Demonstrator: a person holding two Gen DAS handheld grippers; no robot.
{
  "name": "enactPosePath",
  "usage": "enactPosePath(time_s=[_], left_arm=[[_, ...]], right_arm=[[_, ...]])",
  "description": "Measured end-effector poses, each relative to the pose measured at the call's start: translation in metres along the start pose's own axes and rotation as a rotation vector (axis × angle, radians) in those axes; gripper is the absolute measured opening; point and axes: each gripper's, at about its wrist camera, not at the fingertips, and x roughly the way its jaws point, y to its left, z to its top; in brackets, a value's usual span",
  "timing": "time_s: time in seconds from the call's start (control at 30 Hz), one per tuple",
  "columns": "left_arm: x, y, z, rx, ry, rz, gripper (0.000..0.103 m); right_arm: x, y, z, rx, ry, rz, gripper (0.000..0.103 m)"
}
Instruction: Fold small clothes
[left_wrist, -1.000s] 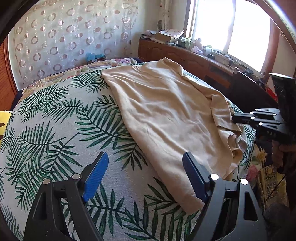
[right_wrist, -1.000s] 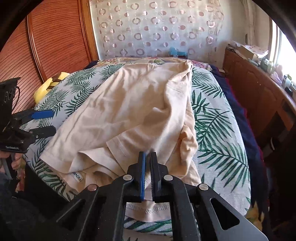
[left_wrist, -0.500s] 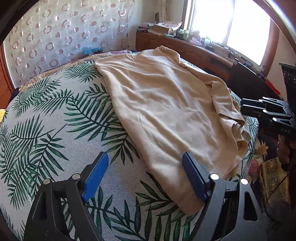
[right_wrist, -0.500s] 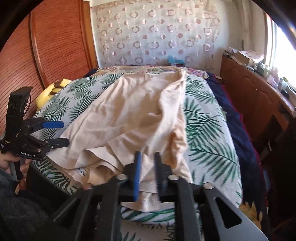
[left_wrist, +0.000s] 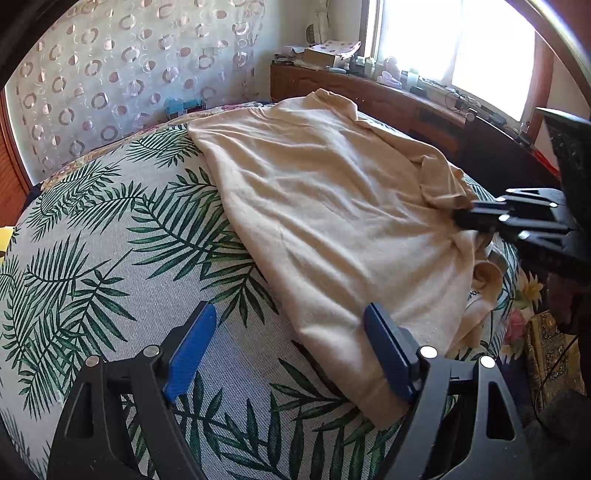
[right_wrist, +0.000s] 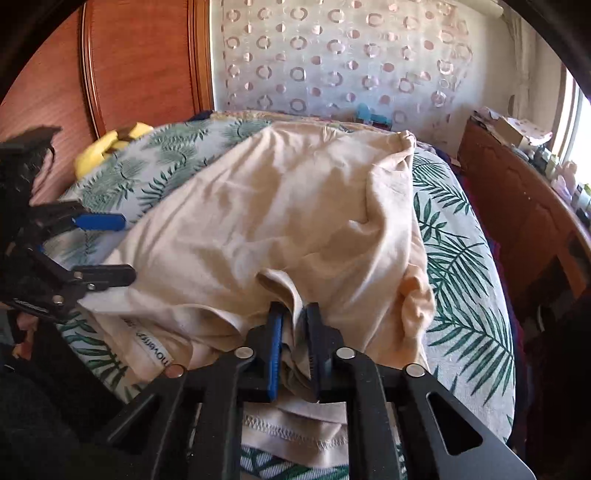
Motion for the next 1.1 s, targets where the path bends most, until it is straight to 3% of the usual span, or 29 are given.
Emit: enactPosePath(time_s=[0.03,0.2,0.33,0.47,0.6,0.63,0.73,0.9,0.93,0.97,1.1], left_arm=[[0.0,0.001,0.0,0.0,-0.001,0.001,0.083],[-0.001,0.0,-0.001,0.005,-0.011,0.005,0.083],[0.0,0.0,-0.001,0.003,-0.01,0.004,0.083],[-0.001,-0.002,-0.002,0.002,-0.014,0.013,0.083],[-0.001,-0.001,-0.002,0.002,-0.015,0.012,0.083],[-0.001,-0.001,-0.001,0.003,-0.015,0.013,0.083],[-0.001,-0.001,-0.001,0.003,-0.015,0.013,0.083],[-0.001,-0.001,-0.001,0.003,-0.016,0.013,0.083],[-0.001,-0.001,-0.001,0.003,-0.015,0.013,0.083],[-0.001,-0.001,-0.001,0.003,-0.015,0.013,0.083],[-0.002,-0.001,-0.001,0.004,-0.016,0.012,0.083]], right_arm=[[-0.009,-0.005,-0.002,0.025,-0.024,0.003,0.006],[-0.057,-0.025,-0.024,0.141,-0.119,-0.058,0.005],[-0.077,-0.046,-0.048,0.225,-0.109,-0.142,0.005],[-0.083,-0.052,-0.064,0.26,-0.092,-0.141,0.005],[-0.083,-0.044,-0.051,0.24,-0.137,-0.106,0.005],[-0.082,-0.039,-0.045,0.226,-0.149,-0.099,0.012],[-0.072,-0.03,-0.034,0.184,-0.173,-0.075,0.053],[-0.042,-0.032,-0.023,0.189,-0.125,-0.065,0.054],[-0.038,-0.037,-0.023,0.205,-0.119,-0.049,0.043],[-0.037,-0.04,-0.024,0.213,-0.115,-0.032,0.006],[-0.065,-0.048,-0.027,0.233,-0.191,-0.053,0.002]])
